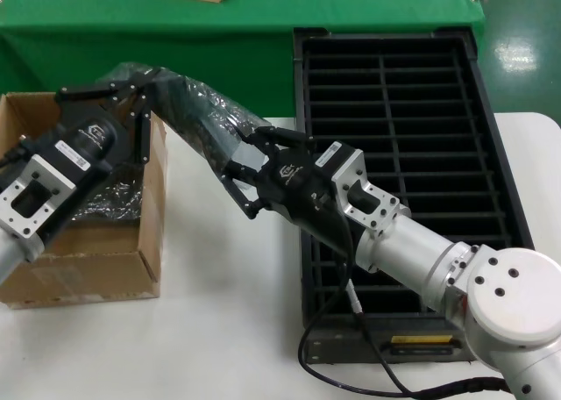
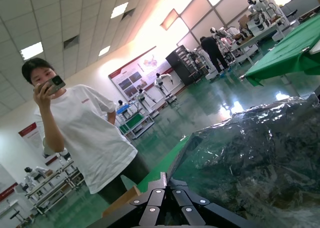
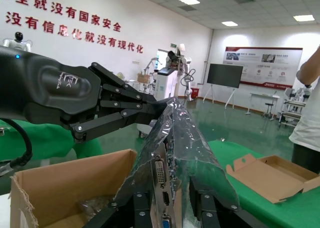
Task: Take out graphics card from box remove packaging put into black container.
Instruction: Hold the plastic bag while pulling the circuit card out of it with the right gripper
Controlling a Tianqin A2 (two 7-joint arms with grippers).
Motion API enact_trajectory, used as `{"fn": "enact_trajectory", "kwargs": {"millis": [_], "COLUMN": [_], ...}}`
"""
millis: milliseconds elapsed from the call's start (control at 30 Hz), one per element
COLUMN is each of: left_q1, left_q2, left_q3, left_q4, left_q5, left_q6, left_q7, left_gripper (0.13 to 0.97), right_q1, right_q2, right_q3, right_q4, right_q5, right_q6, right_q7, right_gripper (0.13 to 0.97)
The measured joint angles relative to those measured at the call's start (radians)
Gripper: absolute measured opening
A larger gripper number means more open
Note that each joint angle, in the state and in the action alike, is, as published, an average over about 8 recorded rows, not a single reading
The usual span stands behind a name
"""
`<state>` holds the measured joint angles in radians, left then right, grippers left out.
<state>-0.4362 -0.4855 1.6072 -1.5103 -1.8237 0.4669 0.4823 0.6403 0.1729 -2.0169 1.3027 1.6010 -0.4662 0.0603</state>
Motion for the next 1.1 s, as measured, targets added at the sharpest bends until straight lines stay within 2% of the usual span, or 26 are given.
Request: {"fn": "enact_trajectory", "kwargs": {"millis": [167, 733, 1100], "left_q1": [0.005, 0.005, 0.015], "left_q2": [-0.007, -0.004, 0.001], "left_q3": [0.003, 0.017, 0.018], "left_q4": [-0.012, -0.017, -0.033], "left_q5": [0.008, 0.028, 0.023], "left_q6": [-0.01, -0.033, -0.033], "left_q7": [-0.013, -0.023, -0.027], "left_gripper": [0.139, 0.139, 0.139], "right_q1": [0.0, -0.004, -0.011], "right_q2": [-0.002, -0.009, 0.003], "right_q3": [-0.002, -0.004, -0.015], "right_q4": [-0.001, -0.002, 0.02], "right_q5": [-0.001, 0.012, -0.009], "right_q6": [-0.002, -0.018, -0.017], "right_q7": [-0.001, -0.019, 0.013], "right_gripper": [0.307, 0.151, 0.148]}}
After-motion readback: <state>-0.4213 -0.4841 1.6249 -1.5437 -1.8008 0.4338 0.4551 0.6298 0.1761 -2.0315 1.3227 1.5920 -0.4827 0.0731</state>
